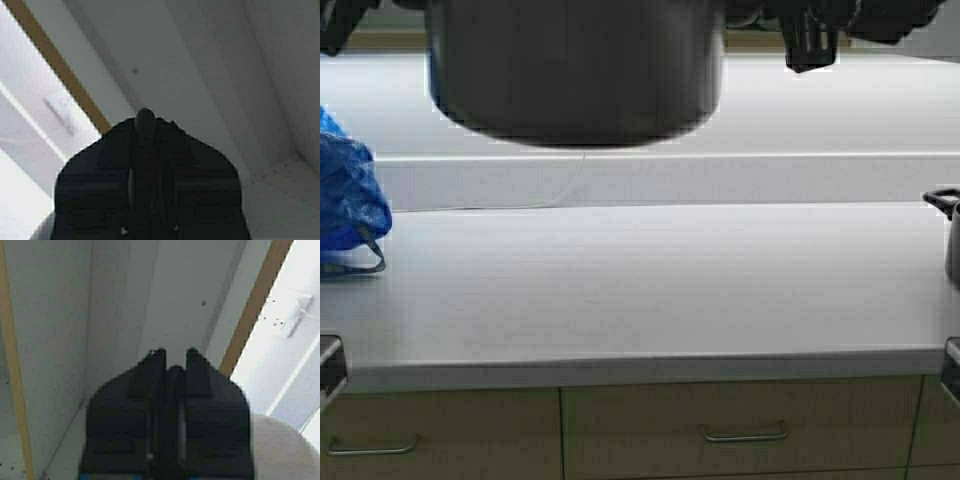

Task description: Open the cabinet, put the pot inside, then close it

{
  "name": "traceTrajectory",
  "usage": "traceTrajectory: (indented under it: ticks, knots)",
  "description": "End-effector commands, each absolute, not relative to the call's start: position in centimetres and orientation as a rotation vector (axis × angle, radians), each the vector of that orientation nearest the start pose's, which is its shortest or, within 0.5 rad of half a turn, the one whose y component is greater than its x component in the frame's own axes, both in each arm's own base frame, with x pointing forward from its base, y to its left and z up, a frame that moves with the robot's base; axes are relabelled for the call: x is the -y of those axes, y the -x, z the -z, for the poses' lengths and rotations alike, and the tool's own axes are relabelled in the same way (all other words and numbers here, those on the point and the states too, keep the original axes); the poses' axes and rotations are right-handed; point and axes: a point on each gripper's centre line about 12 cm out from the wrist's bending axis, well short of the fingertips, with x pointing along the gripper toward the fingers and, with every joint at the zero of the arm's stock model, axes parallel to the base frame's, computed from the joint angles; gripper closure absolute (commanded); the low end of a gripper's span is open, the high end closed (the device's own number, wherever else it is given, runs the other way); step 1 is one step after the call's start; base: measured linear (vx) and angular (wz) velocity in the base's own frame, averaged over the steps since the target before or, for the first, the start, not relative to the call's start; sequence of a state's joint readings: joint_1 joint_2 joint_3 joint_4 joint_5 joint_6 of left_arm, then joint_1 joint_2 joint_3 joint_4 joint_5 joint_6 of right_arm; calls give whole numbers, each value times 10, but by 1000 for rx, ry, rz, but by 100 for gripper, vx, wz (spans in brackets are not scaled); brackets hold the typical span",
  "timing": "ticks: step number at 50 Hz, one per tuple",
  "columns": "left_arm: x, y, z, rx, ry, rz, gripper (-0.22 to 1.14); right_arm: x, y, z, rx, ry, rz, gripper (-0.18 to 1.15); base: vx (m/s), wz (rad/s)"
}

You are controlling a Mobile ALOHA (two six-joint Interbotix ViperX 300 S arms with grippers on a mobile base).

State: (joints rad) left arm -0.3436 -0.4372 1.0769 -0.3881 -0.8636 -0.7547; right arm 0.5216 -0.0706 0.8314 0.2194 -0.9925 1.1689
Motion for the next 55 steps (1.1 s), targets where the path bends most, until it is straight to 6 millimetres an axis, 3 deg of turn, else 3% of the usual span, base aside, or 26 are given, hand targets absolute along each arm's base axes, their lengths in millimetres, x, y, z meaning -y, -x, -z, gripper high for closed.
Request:
traceTrajectory:
  ticks: [1, 12, 27, 37, 55]
  knots:
    - [89, -272, -311, 152, 1085, 256, 90, -214, -311, -316, -24, -1372, -658, 90, 0, 0]
    - [91, -280, -339, 160, 1095, 247, 90, -227, -325, -364, -35, -1388, -678, 90, 0, 0]
    - [98, -300, -384, 208, 1112, 264, 90, -243, -349, -413, -33, -1390, -695, 90, 2, 1]
    - [98, -322, -400, 201, 1114, 247, 90, -243, -369, -422, -51, -1401, -655, 90, 5, 1]
    - [103, -369, -403, 171, 1105, 210, 90, -227, -405, -429, -58, -1420, -565, 90, 9, 5]
